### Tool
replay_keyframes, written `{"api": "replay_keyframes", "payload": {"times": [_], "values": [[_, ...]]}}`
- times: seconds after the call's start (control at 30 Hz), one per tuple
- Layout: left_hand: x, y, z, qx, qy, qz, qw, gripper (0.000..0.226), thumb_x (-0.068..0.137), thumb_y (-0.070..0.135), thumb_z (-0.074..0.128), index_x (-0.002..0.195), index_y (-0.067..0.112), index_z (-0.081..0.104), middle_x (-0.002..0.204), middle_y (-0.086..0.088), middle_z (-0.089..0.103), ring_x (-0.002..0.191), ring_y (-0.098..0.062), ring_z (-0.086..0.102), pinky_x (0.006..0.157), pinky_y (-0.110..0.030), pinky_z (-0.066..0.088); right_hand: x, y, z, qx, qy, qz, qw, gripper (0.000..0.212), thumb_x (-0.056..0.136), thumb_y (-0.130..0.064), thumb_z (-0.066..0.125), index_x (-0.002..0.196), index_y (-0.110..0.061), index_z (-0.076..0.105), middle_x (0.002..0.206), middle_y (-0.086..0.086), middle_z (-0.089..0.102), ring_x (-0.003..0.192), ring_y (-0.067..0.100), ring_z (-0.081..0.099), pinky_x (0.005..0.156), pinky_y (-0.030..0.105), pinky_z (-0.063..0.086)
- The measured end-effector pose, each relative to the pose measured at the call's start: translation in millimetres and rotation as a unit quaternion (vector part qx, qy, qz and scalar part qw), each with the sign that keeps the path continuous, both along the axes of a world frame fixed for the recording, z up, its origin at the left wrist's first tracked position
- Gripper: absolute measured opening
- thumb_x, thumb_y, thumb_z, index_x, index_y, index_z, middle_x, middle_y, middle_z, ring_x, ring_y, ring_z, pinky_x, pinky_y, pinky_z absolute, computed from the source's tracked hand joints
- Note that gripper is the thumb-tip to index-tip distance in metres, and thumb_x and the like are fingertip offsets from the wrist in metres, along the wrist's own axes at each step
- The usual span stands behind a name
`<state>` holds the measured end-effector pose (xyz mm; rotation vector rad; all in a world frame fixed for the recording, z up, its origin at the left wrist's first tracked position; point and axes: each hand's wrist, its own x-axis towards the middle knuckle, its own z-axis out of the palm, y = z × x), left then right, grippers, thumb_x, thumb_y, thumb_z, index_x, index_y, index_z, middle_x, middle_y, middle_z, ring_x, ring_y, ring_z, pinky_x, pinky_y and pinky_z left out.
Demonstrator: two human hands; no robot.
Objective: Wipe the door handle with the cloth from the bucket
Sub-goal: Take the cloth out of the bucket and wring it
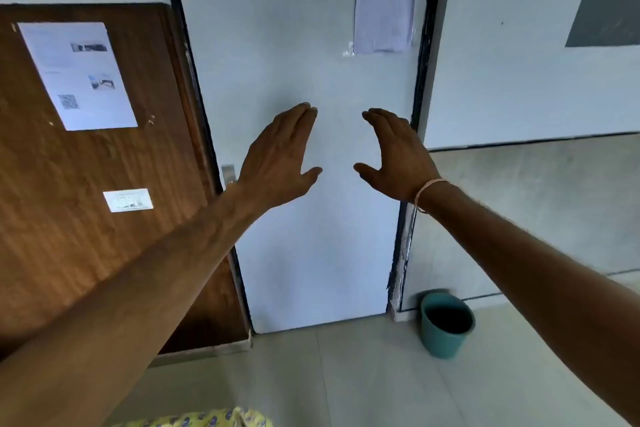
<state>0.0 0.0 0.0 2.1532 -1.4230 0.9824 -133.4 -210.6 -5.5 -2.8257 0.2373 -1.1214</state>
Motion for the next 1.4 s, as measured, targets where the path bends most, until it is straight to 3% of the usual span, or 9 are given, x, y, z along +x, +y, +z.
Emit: {"api": "replay_keyframes", "payload": {"times": [0.2, 0.37, 0.57, 0.73, 0.87, 1.07, 1.2, 1.33, 1.4], "values": [[11.9, -24.9, -44.2, 0.046, 0.058, -0.028, 0.997, 0.099, 0.088, 0.038, 0.083, 0.165, 0.004, 0.030, 0.172, -0.014, 0.032, 0.158, -0.031, 0.034, 0.125, -0.044, 0.037, -1.4, -12.7, -56.9, 0.057, 0.068, -0.039, 0.995, 0.095, 0.084, -0.041, 0.081, 0.162, -0.014, 0.032, 0.166, 0.009, 0.038, 0.150, 0.033, 0.038, 0.122, 0.050, 0.037], [23.5, -78.2, -87.2, 0.079, 0.104, -0.056, 0.990, 0.100, 0.090, 0.039, 0.083, 0.166, 0.005, 0.028, 0.173, -0.013, 0.030, 0.160, -0.031, 0.031, 0.127, -0.044, 0.035, 0.1, -50.1, -97.4, 0.102, 0.097, -0.070, 0.988, 0.094, 0.086, -0.040, 0.081, 0.162, -0.015, 0.031, 0.165, 0.007, 0.039, 0.151, 0.030, 0.037, 0.124, 0.041, 0.031], [32.9, -166.7, -150.4, 0.110, 0.193, -0.087, 0.971, 0.095, 0.093, 0.037, 0.081, 0.166, 0.007, 0.028, 0.172, -0.011, 0.033, 0.159, -0.029, 0.031, 0.126, -0.040, 0.035, 3.2, -125.6, -151.3, 0.182, 0.105, -0.083, 0.974, 0.087, 0.086, -0.038, 0.082, 0.157, -0.017, 0.038, 0.160, 0.005, 0.043, 0.146, 0.026, 0.044, 0.120, 0.038, 0.040], [32.5, -253.7, -208.1, 0.151, 0.300, -0.100, 0.937, 0.089, 0.095, 0.035, 0.080, 0.165, 0.013, 0.031, 0.170, -0.008, 0.036, 0.157, -0.026, 0.033, 0.125, -0.034, 0.032, 3.9, -205.4, -206.6, 0.294, 0.106, -0.098, 0.945, 0.076, 0.083, -0.031, 0.086, 0.148, -0.016, 0.050, 0.149, 0.004, 0.052, 0.128, 0.023, 0.059, 0.109, 0.042, 0.052], [33.4, -320.1, -241.0, 0.177, 0.354, -0.111, 0.911, 0.086, 0.095, 0.033, 0.080, 0.165, 0.013, 0.034, 0.167, -0.007, 0.042, 0.154, -0.026, 0.039, 0.128, -0.038, 0.035, 1.7, -265.7, -242.3, 0.338, 0.129, -0.125, 0.924, 0.069, 0.084, -0.028, 0.085, 0.145, -0.018, 0.054, 0.146, 0.001, 0.054, 0.127, 0.020, 0.059, 0.108, 0.036, 0.051], [43.9, -405.3, -282.2, 0.189, 0.432, -0.132, 0.872, 0.070, 0.097, 0.029, 0.077, 0.157, 0.012, 0.045, 0.151, -0.006, 0.057, 0.134, -0.023, 0.057, 0.116, -0.037, 0.047, 7.8, -338.4, -283.2, 0.379, 0.173, -0.166, 0.894, 0.064, 0.086, -0.027, 0.083, 0.144, -0.017, 0.056, 0.146, 0.002, 0.055, 0.122, 0.021, 0.062, 0.106, 0.033, 0.050], [61.8, -468.3, -324.4, 0.210, 0.484, -0.135, 0.839, 0.068, 0.095, 0.029, 0.080, 0.154, 0.013, 0.049, 0.151, -0.005, 0.058, 0.135, -0.022, 0.057, 0.116, -0.038, 0.047, 19.5, -384.7, -317.3, 0.410, 0.194, -0.203, 0.868, 0.063, 0.085, -0.028, 0.083, 0.142, -0.018, 0.058, 0.142, 0.004, 0.057, 0.127, 0.023, 0.058, 0.107, 0.037, 0.050], [79.8, -529.3, -380.0, 0.202, 0.541, -0.134, 0.805, 0.051, 0.092, 0.024, 0.081, 0.136, 0.010, 0.060, 0.129, -0.005, 0.067, 0.116, -0.022, 0.064, 0.104, -0.044, 0.055, 33.2, -432.4, -367.8, 0.448, 0.202, -0.238, 0.838, 0.059, 0.084, -0.026, 0.083, 0.138, -0.015, 0.061, 0.134, 0.008, 0.063, 0.119, 0.025, 0.063, 0.104, 0.036, 0.053], [85.7, -557.0, -407.0, 0.197, 0.597, -0.117, 0.769, 0.044, 0.089, 0.022, 0.084, 0.125, 0.010, 0.063, 0.115, -0.003, 0.069, 0.105, -0.020, 0.067, 0.097, -0.041, 0.058, 38.5, -453.2, -396.6, 0.477, 0.202, -0.259, 0.815, 0.058, 0.084, -0.026, 0.084, 0.135, -0.013, 0.063, 0.132, 0.008, 0.067, 0.115, 0.023, 0.066, 0.102, 0.033, 0.054]]}}
